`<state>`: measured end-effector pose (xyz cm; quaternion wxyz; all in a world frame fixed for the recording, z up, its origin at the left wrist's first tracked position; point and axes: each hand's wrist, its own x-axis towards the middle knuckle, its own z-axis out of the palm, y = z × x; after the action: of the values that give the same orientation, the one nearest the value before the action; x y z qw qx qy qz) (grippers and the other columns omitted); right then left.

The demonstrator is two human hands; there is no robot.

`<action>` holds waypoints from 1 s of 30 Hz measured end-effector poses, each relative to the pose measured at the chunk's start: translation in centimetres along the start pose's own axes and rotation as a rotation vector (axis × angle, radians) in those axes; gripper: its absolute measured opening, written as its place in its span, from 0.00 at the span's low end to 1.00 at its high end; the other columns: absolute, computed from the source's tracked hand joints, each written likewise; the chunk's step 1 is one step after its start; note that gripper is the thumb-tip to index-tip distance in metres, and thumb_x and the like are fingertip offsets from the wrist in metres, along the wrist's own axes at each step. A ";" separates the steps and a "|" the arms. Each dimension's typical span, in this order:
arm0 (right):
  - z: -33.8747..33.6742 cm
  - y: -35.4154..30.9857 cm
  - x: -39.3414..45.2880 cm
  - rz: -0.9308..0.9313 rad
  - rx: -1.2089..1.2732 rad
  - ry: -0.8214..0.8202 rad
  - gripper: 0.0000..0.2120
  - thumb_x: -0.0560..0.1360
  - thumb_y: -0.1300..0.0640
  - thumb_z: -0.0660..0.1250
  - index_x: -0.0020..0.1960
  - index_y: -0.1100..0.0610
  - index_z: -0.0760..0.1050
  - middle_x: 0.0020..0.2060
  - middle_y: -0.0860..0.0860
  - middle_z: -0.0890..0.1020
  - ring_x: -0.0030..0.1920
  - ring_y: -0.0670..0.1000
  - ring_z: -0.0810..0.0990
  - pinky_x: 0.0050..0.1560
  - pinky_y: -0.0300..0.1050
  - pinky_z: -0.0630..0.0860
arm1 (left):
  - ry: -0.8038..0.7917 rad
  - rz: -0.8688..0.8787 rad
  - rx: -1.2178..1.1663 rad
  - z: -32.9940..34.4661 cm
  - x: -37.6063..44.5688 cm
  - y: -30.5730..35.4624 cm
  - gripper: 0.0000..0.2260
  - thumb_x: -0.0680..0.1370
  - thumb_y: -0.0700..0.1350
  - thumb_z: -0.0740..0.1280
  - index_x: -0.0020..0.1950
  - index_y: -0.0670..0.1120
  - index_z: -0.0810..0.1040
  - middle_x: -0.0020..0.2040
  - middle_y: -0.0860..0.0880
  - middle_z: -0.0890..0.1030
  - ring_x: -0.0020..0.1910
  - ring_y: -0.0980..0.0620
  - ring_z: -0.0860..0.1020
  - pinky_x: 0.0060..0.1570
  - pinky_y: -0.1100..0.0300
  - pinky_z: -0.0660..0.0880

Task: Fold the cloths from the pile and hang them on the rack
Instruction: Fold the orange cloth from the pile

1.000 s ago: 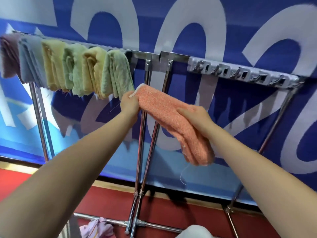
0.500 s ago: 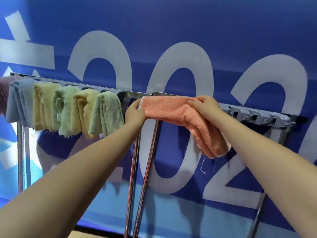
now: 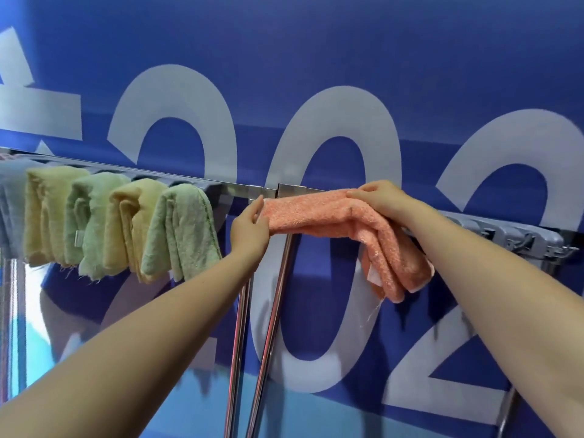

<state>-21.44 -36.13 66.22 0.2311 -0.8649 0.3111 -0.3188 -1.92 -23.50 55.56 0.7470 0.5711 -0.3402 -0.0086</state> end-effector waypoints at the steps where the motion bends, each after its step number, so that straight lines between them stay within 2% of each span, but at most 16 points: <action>1: -0.2 0.1 0.3 0.010 -0.007 -0.022 0.17 0.72 0.40 0.69 0.47 0.53 0.83 0.45 0.51 0.85 0.48 0.51 0.83 0.53 0.48 0.78 | -0.017 -0.020 -0.008 0.3 0.0 -0.4 0.19 0.80 0.39 0.61 0.71 0.48 0.72 0.65 0.46 0.78 0.59 0.46 0.78 0.55 0.54 0.78; 3: -0.3 0.4 0.9 0.000 -0.034 -0.031 0.13 0.71 0.42 0.71 0.45 0.51 0.83 0.43 0.49 0.85 0.48 0.50 0.82 0.52 0.48 0.79 | -0.085 -0.133 -0.030 1.0 -0.1 -1.2 0.18 0.78 0.36 0.60 0.67 0.46 0.76 0.61 0.43 0.80 0.50 0.45 0.81 0.42 0.59 0.78; 5: -0.1 0.7 1.3 -0.045 -0.038 0.029 0.08 0.71 0.46 0.72 0.44 0.49 0.82 0.42 0.47 0.84 0.48 0.49 0.82 0.51 0.47 0.78 | -0.219 -0.283 -0.022 1.4 -0.5 -2.1 0.17 0.76 0.34 0.61 0.61 0.44 0.81 0.51 0.40 0.82 0.36 0.51 0.77 0.30 0.64 0.71; 6: 0.2 0.8 1.3 -0.073 -0.048 0.086 0.07 0.71 0.46 0.72 0.43 0.49 0.82 0.42 0.46 0.84 0.47 0.48 0.81 0.50 0.47 0.78 | -0.286 -0.343 -0.012 1.5 -0.8 -2.4 0.15 0.76 0.33 0.61 0.57 0.43 0.82 0.46 0.41 0.81 0.34 0.52 0.75 0.30 0.65 0.70; 8: 0.7 0.9 1.0 -0.129 -0.110 0.163 0.08 0.73 0.47 0.69 0.42 0.51 0.82 0.40 0.45 0.83 0.44 0.47 0.80 0.49 0.47 0.76 | -0.361 -0.373 0.069 1.9 -1.6 -2.3 0.10 0.76 0.36 0.62 0.47 0.44 0.83 0.42 0.44 0.78 0.36 0.51 0.73 0.36 0.62 0.70; 10: 1.0 1.0 0.5 -0.166 -0.149 0.143 0.19 0.77 0.45 0.64 0.41 0.60 0.80 0.35 0.49 0.80 0.39 0.48 0.76 0.45 0.47 0.73 | -0.377 -0.272 0.296 2.4 -2.1 -1.4 0.10 0.79 0.44 0.61 0.44 0.45 0.81 0.41 0.48 0.77 0.40 0.50 0.73 0.41 0.59 0.68; 12: 0.7 1.1 -0.2 -0.156 -0.143 0.096 0.25 0.78 0.41 0.60 0.42 0.64 0.78 0.34 0.51 0.77 0.37 0.48 0.74 0.40 0.45 0.69 | -0.338 -0.109 0.379 3.4 -2.1 -0.4 0.15 0.82 0.49 0.56 0.48 0.43 0.80 0.44 0.48 0.77 0.45 0.48 0.74 0.45 0.57 0.67; 13: 0.5 1.3 -0.5 -0.147 -0.136 0.067 0.24 0.78 0.40 0.60 0.44 0.60 0.80 0.37 0.48 0.79 0.39 0.46 0.75 0.41 0.43 0.70 | -0.335 -0.052 0.344 4.0 -2.0 0.2 0.16 0.82 0.51 0.55 0.51 0.42 0.78 0.46 0.48 0.77 0.47 0.47 0.74 0.47 0.55 0.68; 14: 0.2 1.5 -0.9 -0.150 -0.140 0.039 0.20 0.77 0.40 0.61 0.49 0.54 0.82 0.42 0.45 0.81 0.44 0.44 0.77 0.45 0.40 0.72 | -0.339 -0.019 0.291 4.8 -1.7 0.7 0.16 0.82 0.51 0.54 0.54 0.43 0.77 0.49 0.48 0.77 0.49 0.47 0.74 0.50 0.54 0.68; 16: -0.1 2.1 -1.5 -0.216 -0.177 0.000 0.16 0.77 0.41 0.62 0.59 0.46 0.79 0.54 0.41 0.81 0.55 0.42 0.77 0.58 0.41 0.72 | -0.377 0.013 0.238 6.2 -1.1 1.8 0.15 0.83 0.51 0.53 0.63 0.47 0.73 0.57 0.51 0.75 0.57 0.49 0.72 0.57 0.55 0.67; 18: 0.1 2.7 -1.9 -0.273 -0.194 -0.004 0.17 0.77 0.41 0.62 0.64 0.44 0.75 0.60 0.40 0.79 0.60 0.41 0.76 0.64 0.43 0.70 | -0.445 0.045 0.193 7.5 -0.6 2.5 0.18 0.83 0.51 0.52 0.71 0.51 0.68 0.64 0.54 0.72 0.62 0.53 0.71 0.63 0.57 0.65; 19: 0.3 2.9 -2.0 -0.286 -0.193 0.007 0.17 0.78 0.42 0.62 0.65 0.43 0.74 0.61 0.40 0.79 0.61 0.40 0.75 0.65 0.42 0.69 | -0.472 0.045 0.159 8.0 -0.5 2.7 0.19 0.82 0.53 0.52 0.72 0.53 0.67 0.66 0.54 0.72 0.64 0.53 0.71 0.67 0.55 0.65; 22: 0.8 2.9 -2.1 -0.315 -0.129 0.030 0.15 0.79 0.48 0.62 0.66 0.45 0.75 0.62 0.42 0.78 0.61 0.39 0.74 0.65 0.38 0.68 | -0.512 0.039 0.112 9.2 -1.2 2.0 0.21 0.80 0.60 0.51 0.71 0.57 0.68 0.66 0.53 0.76 0.63 0.51 0.74 0.67 0.48 0.69; 25: 0.7 1.9 -1.7 -0.287 -0.135 0.052 0.13 0.80 0.51 0.61 0.62 0.49 0.78 0.60 0.45 0.80 0.58 0.40 0.74 0.60 0.36 0.67 | -0.467 0.058 0.104 9.3 -2.4 1.7 0.20 0.82 0.61 0.50 0.71 0.57 0.68 0.65 0.53 0.76 0.62 0.50 0.75 0.65 0.49 0.70; 28: 0.5 0.9 -1.3 -0.267 -0.276 0.112 0.12 0.79 0.49 0.62 0.57 0.49 0.81 0.57 0.45 0.81 0.57 0.45 0.76 0.60 0.44 0.71 | -0.441 0.124 0.168 8.8 -2.4 1.4 0.19 0.84 0.55 0.49 0.73 0.53 0.67 0.68 0.50 0.74 0.65 0.49 0.73 0.66 0.51 0.68; 30: 0.5 0.5 -1.4 -0.255 -0.321 0.128 0.13 0.80 0.48 0.61 0.56 0.50 0.81 0.56 0.46 0.82 0.57 0.48 0.77 0.59 0.47 0.72 | -0.445 0.148 0.223 8.8 -1.7 1.1 0.20 0.83 0.56 0.50 0.73 0.54 0.68 0.68 0.48 0.75 0.65 0.47 0.73 0.67 0.49 0.68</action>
<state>-22.17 -35.41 65.00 0.0278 -0.9010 0.2599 -0.3461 -8.24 -29.90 56.67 0.5847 0.6075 -0.5360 -0.0417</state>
